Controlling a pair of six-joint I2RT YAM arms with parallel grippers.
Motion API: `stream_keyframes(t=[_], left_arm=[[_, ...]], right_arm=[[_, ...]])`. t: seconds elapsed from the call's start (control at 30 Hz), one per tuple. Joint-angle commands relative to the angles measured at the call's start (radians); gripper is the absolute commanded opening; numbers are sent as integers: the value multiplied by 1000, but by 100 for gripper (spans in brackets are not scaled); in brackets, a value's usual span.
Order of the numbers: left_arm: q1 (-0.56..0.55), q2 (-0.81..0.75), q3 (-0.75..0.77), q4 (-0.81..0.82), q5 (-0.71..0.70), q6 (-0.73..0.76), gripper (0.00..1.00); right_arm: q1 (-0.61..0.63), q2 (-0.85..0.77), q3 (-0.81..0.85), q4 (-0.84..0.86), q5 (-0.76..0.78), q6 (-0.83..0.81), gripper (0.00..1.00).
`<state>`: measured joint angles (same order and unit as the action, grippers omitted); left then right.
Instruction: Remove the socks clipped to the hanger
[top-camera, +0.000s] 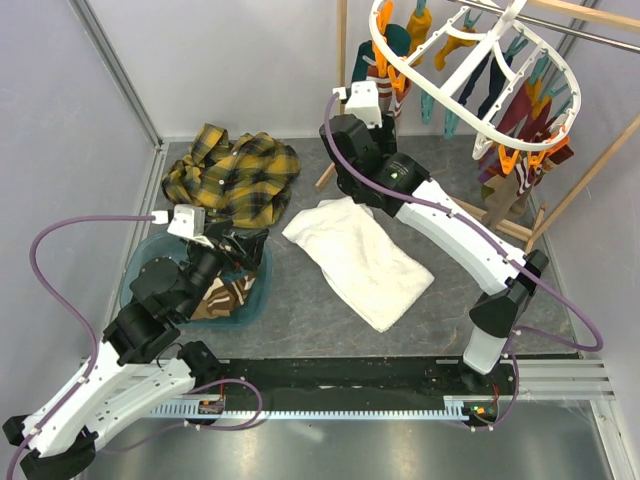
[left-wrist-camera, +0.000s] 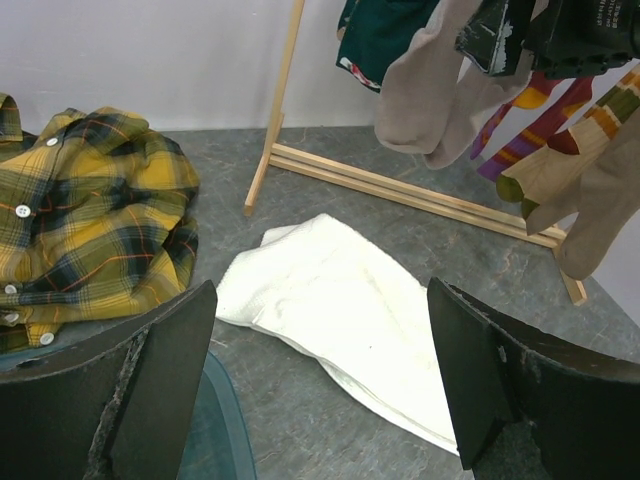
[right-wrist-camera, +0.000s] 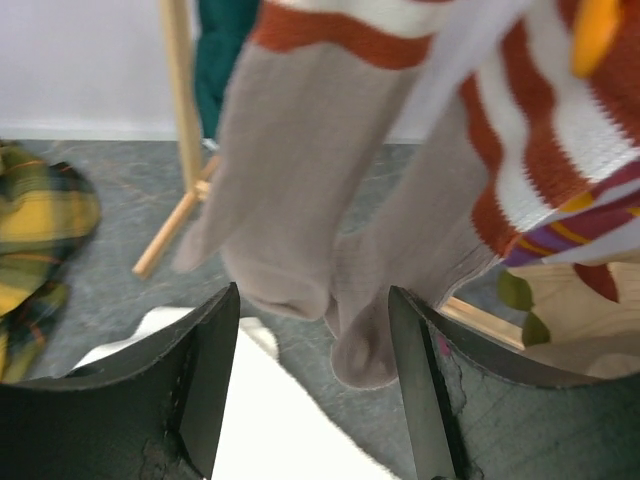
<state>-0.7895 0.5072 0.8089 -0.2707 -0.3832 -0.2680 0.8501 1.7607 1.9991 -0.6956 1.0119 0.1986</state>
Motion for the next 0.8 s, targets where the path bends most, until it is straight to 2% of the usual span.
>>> stream_keyframes(t=[0.0,0.23,0.4,0.67,0.77], left_arm=[[-1,45,22,57,-2,0,93],[-1,126,65,65,30,0,93],[-1,149,82,87,59,-16,93],[-1,139,56,110,82,-53,93],[-1,145,56,119,87,-57,93]], right_arm=[[-37,-10,-6,-27,86,5,67],[-42,-90,-20,-71,-12,36,64],[-42,-167,-48,-100,-163,61,64],[-42,-190,-112,-67,-91,18,67],[-42,-187,-121,-68,-99,9,64]])
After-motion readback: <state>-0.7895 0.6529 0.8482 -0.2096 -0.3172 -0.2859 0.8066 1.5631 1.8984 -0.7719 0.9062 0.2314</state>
